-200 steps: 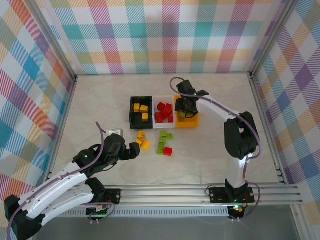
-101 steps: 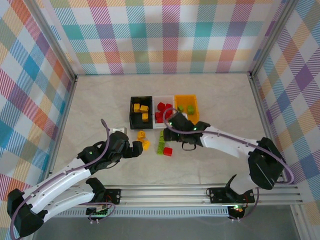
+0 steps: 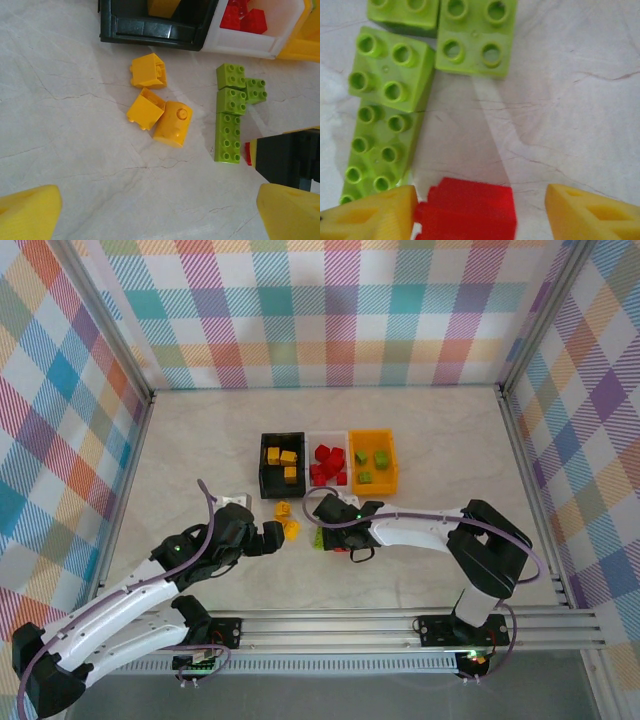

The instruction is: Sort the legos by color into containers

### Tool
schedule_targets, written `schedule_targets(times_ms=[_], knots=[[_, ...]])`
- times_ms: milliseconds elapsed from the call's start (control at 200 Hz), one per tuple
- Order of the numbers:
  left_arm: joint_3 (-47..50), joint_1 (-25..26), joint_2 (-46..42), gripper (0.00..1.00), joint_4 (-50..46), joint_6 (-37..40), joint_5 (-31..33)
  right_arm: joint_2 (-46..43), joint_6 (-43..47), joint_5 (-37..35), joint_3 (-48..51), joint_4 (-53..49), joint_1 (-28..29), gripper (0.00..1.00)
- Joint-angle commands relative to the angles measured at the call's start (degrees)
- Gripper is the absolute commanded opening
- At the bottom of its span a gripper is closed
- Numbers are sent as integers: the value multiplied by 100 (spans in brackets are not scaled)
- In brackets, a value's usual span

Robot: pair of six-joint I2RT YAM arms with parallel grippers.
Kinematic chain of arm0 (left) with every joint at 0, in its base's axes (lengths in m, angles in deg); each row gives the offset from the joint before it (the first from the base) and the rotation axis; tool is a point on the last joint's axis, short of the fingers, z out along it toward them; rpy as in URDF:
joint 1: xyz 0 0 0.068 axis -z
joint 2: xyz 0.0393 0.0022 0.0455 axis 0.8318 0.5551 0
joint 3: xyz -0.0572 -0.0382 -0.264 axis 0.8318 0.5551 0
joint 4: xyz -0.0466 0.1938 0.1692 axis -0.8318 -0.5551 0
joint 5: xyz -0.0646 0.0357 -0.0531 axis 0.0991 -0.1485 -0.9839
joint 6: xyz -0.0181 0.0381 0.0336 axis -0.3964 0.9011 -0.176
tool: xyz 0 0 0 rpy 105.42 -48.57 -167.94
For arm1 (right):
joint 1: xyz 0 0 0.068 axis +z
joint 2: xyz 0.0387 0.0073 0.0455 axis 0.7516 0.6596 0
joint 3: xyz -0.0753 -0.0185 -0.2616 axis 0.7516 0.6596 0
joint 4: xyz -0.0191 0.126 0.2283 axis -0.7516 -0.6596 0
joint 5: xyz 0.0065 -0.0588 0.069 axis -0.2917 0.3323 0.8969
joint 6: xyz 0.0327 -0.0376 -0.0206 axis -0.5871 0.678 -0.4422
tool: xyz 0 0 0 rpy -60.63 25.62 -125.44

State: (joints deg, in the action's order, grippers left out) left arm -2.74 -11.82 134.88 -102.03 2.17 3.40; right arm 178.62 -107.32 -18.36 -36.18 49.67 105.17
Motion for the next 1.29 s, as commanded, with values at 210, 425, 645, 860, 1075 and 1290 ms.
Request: schedule_targets(times_ms=[210, 425, 645, 860, 1075, 1290], knots=[[198, -22, -30, 100, 125, -26, 99, -200, -235, -60, 409, 39, -4, 62], [179, -18, 136, 100, 328, -95, -72, -223, -232, 152, 612, 419, -9, 47], [256, -17, 290, 100, 594, -202, -229, -663, -99, 65, 631, 353, -3, 39], [232, -17, 404, 100, 624, -132, -324, -1209, 184, -7, 329, 83, -37, 36], [188, -24, 410, 100, 624, -40, -357, -1144, 943, 462, -767, 101, -429, 35], [110, -20, 490, 100, 504, 50, -382, 447, 1471, 315, -2757, -190, -1002, 35]])
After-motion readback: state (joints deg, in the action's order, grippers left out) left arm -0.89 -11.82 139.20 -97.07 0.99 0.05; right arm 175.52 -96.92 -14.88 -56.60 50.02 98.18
